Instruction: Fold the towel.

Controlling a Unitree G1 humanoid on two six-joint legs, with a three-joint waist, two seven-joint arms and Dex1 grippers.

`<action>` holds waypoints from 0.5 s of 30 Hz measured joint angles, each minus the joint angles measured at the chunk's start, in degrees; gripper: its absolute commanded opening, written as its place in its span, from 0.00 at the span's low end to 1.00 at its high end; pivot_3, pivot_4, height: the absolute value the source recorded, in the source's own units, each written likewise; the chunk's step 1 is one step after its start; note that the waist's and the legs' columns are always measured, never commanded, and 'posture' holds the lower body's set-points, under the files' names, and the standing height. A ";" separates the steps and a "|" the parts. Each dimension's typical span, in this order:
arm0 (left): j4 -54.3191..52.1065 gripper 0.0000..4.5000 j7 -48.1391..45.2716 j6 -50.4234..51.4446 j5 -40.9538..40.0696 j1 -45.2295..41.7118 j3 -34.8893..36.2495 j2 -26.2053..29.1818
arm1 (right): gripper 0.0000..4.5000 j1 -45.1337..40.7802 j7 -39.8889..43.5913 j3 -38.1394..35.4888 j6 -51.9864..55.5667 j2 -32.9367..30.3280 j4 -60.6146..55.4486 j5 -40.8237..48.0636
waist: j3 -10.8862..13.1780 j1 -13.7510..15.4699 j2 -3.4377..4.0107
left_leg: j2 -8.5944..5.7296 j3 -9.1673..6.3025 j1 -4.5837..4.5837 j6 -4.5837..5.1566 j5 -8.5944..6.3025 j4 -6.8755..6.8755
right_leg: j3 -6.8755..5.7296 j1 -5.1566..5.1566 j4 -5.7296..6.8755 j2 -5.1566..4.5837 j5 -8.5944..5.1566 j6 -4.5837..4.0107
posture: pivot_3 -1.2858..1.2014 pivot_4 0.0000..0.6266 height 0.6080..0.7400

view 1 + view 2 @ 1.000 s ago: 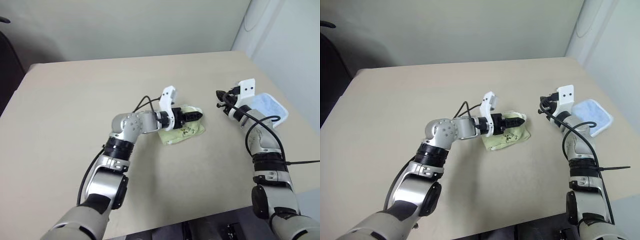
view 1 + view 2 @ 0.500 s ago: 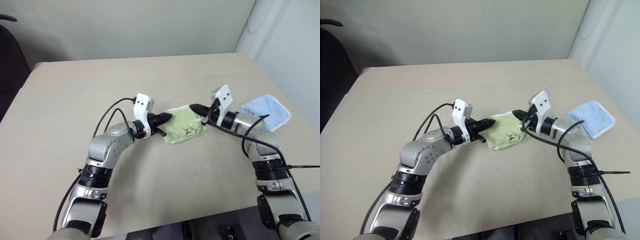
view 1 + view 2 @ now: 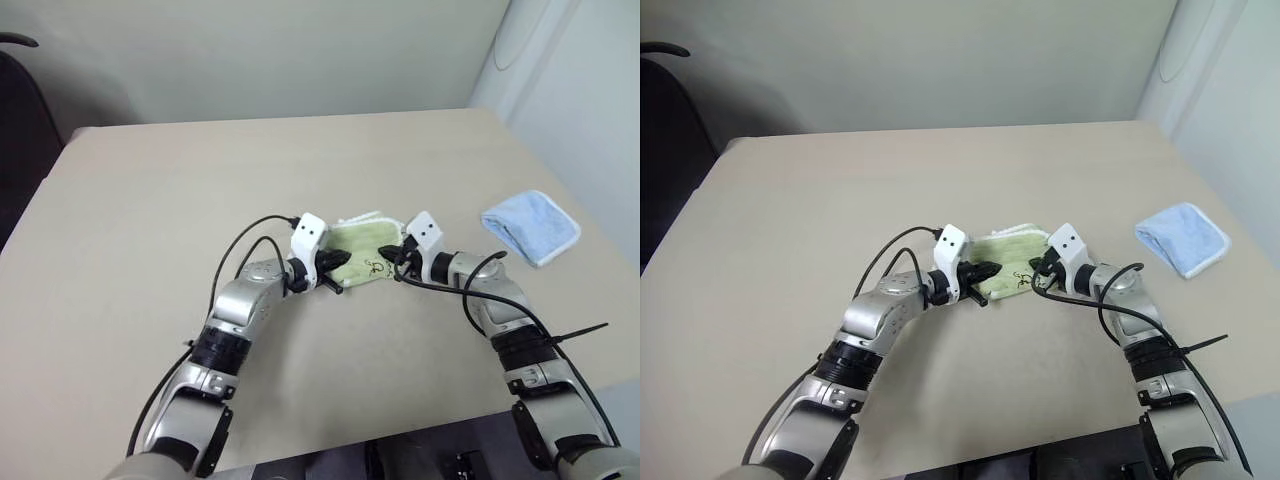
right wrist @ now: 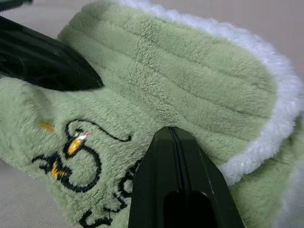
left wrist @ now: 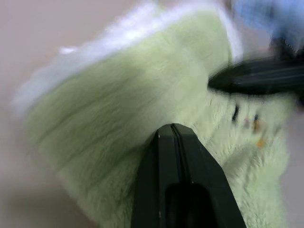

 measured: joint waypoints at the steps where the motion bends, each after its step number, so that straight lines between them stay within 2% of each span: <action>1: -1.75 0.04 1.40 2.17 -3.34 -0.07 3.56 -0.19 | 0.00 0.01 0.00 -0.84 0.21 -0.39 -0.66 0.39 | 0.00 -0.01 0.00 | -0.05 0.06 -0.03 -0.03 0.02 0.02 | -0.02 -0.02 -0.02 0.04 0.00 0.00 | 0.52 0.24 1.00; 3: -5.75 0.14 5.42 8.44 -11.47 -0.11 12.07 0.01 | 0.00 0.00 0.02 -3.00 0.55 -1.58 -2.80 1.72 | 0.00 -0.10 0.00 | -0.04 0.20 -0.02 -0.06 0.03 -0.05 | -0.04 -0.03 -0.07 0.09 -0.01 -0.02 | 0.52 0.24 1.00; 7: -7.80 0.44 11.51 20.26 -21.23 2.03 21.12 2.80 | 0.00 -1.59 -0.03 -6.83 0.98 -2.78 -3.90 3.27 | 0.00 -0.25 0.00 | -0.02 0.23 0.08 -0.07 0.03 -0.12 | 0.03 -0.03 -0.15 0.10 -0.01 -0.01 | 0.52 0.24 1.00; 11: -6.56 0.76 15.26 27.55 -24.32 3.07 22.60 2.96 | 0.00 -3.79 -0.38 -7.41 0.61 -2.07 -3.04 3.35 | 0.00 -0.01 0.00 | 0.05 0.09 0.08 -0.05 0.05 -0.08 | 0.07 -0.04 -0.13 0.03 0.02 0.02 | 0.52 0.24 1.00; 14: -4.13 0.99 15.71 29.09 -24.41 2.52 21.52 2.42 | 0.00 -4.30 -0.39 -7.37 -0.32 -1.76 -2.07 3.31 | 0.00 0.22 0.00 | 0.10 0.00 0.08 -0.03 0.06 -0.06 | 0.07 -0.03 -0.12 -0.02 0.03 0.04 | 0.52 0.24 1.00; 15: -2.87 1.00 15.69 29.12 -23.98 2.16 20.56 2.04 | 0.00 -4.29 -0.39 -7.35 -0.50 -1.74 -1.55 3.29 | 0.00 0.25 0.00 | 0.10 0.00 0.08 -0.03 0.06 -0.06 | 0.08 -0.04 -0.12 -0.04 0.03 0.06 | 0.52 0.24 1.00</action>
